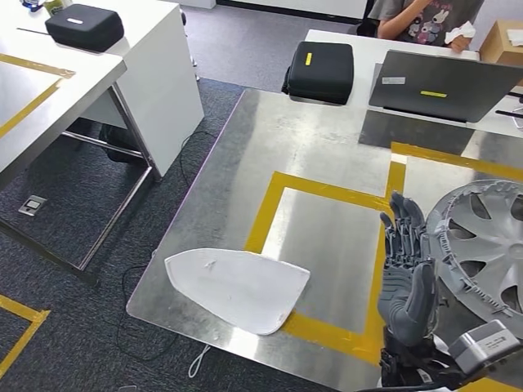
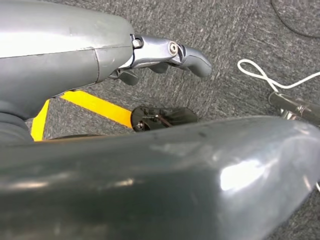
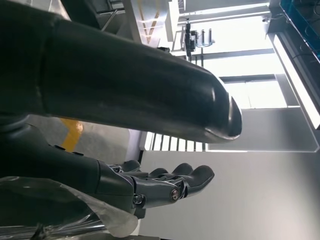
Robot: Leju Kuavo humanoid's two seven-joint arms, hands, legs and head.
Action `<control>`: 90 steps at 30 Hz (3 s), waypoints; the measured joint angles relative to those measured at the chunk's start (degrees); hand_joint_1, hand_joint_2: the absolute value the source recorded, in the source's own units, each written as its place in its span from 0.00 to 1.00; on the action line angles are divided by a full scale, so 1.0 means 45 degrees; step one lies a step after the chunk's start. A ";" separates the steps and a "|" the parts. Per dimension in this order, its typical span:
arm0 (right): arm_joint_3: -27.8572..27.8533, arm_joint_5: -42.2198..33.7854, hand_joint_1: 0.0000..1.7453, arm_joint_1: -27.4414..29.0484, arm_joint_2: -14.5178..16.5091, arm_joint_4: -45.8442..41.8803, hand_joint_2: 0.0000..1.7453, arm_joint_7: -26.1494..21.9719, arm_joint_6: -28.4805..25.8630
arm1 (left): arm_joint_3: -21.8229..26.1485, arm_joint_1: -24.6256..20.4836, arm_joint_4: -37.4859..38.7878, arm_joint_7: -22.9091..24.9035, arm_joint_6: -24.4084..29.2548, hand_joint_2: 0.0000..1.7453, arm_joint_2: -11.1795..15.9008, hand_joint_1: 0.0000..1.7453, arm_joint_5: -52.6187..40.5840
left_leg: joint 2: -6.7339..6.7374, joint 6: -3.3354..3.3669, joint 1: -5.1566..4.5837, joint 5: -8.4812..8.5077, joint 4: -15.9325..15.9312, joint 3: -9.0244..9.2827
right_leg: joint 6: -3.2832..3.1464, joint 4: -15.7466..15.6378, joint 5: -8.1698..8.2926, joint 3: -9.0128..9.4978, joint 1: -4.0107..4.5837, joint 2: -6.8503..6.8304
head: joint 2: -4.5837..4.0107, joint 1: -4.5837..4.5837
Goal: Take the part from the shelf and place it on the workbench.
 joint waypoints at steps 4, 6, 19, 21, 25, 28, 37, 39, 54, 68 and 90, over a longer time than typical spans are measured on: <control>0.0024 -0.0073 0.00 0.0032 0.0029 0.0000 0.00 -0.0018 0.0001 | 0.0160 0.0023 0.0000 -0.0002 0.0007 0.00 -0.0027 0.00 0.0000 | 0.0000 0.0097 -0.0014 -0.0061 0.0060 -0.0001 | 0.0041 -0.0004 -0.0026 0.0029 -0.0009 -0.0001 | 0.0000 0.0000; 0.0033 -0.0127 0.00 0.0033 0.0050 -0.0001 0.00 -0.0029 0.0010 | 0.0220 0.0029 0.0000 -0.0006 0.0015 0.00 -0.0029 0.00 0.0000 | 0.0000 0.0153 -0.0025 -0.0088 0.0079 0.0003 | 0.0071 -0.0028 -0.0032 0.0054 -0.0012 -0.0001 | 0.0001 0.0000; 0.0081 -0.0257 0.00 0.0063 0.0066 -0.0044 0.00 -0.0052 0.0113 | 0.0522 0.0064 0.0018 -0.0044 0.0040 0.00 -0.0217 0.00 0.0000 | 0.0028 -0.0257 0.0622 -0.0100 -0.0070 0.0301 | 0.1015 0.0636 -0.0101 -0.0222 -0.0512 0.0037 | 0.0001 0.0060; 0.0096 -0.0260 0.00 0.0062 0.0067 -0.0034 0.00 -0.0041 0.0116 | 0.0551 0.0067 0.0046 -0.0049 0.0045 0.00 -0.0194 0.00 -0.0002 | -0.0006 -0.0434 0.0585 -0.0138 0.0121 0.0225 | 0.0878 0.0220 -0.0086 0.0031 -0.0520 0.0137 | 0.0000 0.0056; 0.0125 -0.0265 0.00 0.0068 0.0069 -0.0029 0.00 -0.0038 0.0126 | 0.0633 0.0107 0.0062 -0.0057 0.0047 0.00 -0.0199 0.00 0.0000 | 0.0008 -0.0599 0.0628 -0.0425 0.0507 0.0050 | 0.0479 0.0349 0.0032 -0.0088 -0.0475 0.0124 | 0.0002 -0.0022; 0.0171 -0.0268 0.00 0.0051 0.0069 -0.0029 0.00 -0.0041 0.0131 | 0.0695 0.0105 0.0063 -0.0078 0.0046 0.00 -0.0212 0.00 0.0000 | 0.0044 -0.0652 0.0632 -0.1807 0.2716 -0.0780 | 0.0254 0.0345 0.0141 -0.0251 -0.0391 0.0038 | -0.0001 -0.0051; 0.0211 -0.0337 0.00 0.0003 0.0072 -0.0027 0.00 -0.0041 0.0152 | 0.0822 0.0124 0.0103 -0.0119 0.0079 0.00 -0.0188 0.00 0.0000 | 0.0024 0.0392 0.0158 -0.0937 0.0194 0.1029 | 0.0175 0.0307 0.0413 -0.0496 -0.0092 -0.0027 | 0.0000 -0.0021; 0.0215 -0.0357 0.00 -0.0010 0.0073 -0.0028 0.00 -0.0042 0.0157 | 0.0840 0.0156 0.0103 -0.0125 0.0081 0.00 -0.0233 0.00 0.0000 | 0.0037 0.0314 0.0193 -0.0760 -0.0069 0.1041 | 0.0313 0.0248 0.0476 -0.0524 -0.0103 -0.0031 | 0.0001 -0.0025; 0.0259 -0.0475 0.00 -0.0180 0.0072 0.0047 0.00 -0.0023 0.0336 | 0.1156 0.0234 0.0112 -0.0169 0.0074 0.00 -0.0296 0.00 0.0004 | 0.0106 -0.0285 0.0290 0.0004 0.0039 0.0207 | 0.0302 -0.0066 -0.0147 0.0411 -0.0195 0.0000 | 0.0000 0.0062; 0.0379 -0.0439 0.00 -0.0243 0.0073 0.0053 0.00 0.0016 0.0353 | 0.1264 0.0263 0.0126 -0.0192 0.0072 0.00 -0.0203 0.00 0.0001 | 0.0052 -0.0270 0.0330 -0.0986 -0.0300 0.1468 | 0.0308 -0.0021 0.0674 -0.0429 -0.0212 -0.0061 | 0.0001 -0.0008; 0.0540 -0.0397 0.00 -0.0292 0.0069 0.0113 0.00 0.0018 0.0165 | 0.1396 0.0332 0.0136 -0.0187 0.0033 0.00 -0.0216 0.00 0.0033 | 0.0123 -0.0695 0.0488 -0.2131 0.2930 -0.0709 | -0.0051 -0.0323 0.0215 0.0289 -0.0197 -0.0134 | -0.0001 -0.0013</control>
